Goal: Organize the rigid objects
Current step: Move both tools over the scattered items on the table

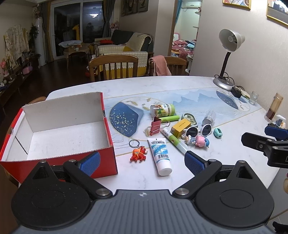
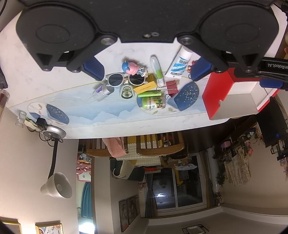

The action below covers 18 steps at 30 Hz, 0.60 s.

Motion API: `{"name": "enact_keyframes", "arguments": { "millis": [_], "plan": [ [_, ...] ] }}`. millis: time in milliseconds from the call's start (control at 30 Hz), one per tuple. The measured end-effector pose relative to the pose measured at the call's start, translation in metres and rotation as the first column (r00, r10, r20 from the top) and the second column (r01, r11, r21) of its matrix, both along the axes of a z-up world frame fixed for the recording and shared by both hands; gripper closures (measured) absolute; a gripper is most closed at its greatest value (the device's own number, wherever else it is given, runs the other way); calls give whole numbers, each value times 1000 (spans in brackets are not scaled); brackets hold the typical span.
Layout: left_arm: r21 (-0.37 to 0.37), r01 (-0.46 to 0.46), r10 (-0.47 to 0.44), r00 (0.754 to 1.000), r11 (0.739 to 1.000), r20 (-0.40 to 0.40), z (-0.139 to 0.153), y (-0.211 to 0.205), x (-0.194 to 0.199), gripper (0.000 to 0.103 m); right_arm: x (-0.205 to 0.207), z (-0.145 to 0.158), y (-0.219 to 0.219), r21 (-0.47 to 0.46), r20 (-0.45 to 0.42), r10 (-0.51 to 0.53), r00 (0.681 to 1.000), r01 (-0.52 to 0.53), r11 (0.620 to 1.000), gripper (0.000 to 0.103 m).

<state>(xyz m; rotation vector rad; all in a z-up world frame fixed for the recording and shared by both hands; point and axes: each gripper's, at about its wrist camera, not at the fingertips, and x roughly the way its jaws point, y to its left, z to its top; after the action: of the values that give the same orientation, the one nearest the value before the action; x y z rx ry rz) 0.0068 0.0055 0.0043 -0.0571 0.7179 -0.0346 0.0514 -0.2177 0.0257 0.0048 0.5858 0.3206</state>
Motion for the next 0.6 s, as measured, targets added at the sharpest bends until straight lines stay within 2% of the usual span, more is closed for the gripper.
{"name": "enact_keyframes", "arguments": {
  "millis": [600],
  "plan": [
    [7,21,-21,1000,1000,-1,-3,-1,11,2,7,-2,4,-15,-6,-16,1000,16,1000,2]
  ]
}}
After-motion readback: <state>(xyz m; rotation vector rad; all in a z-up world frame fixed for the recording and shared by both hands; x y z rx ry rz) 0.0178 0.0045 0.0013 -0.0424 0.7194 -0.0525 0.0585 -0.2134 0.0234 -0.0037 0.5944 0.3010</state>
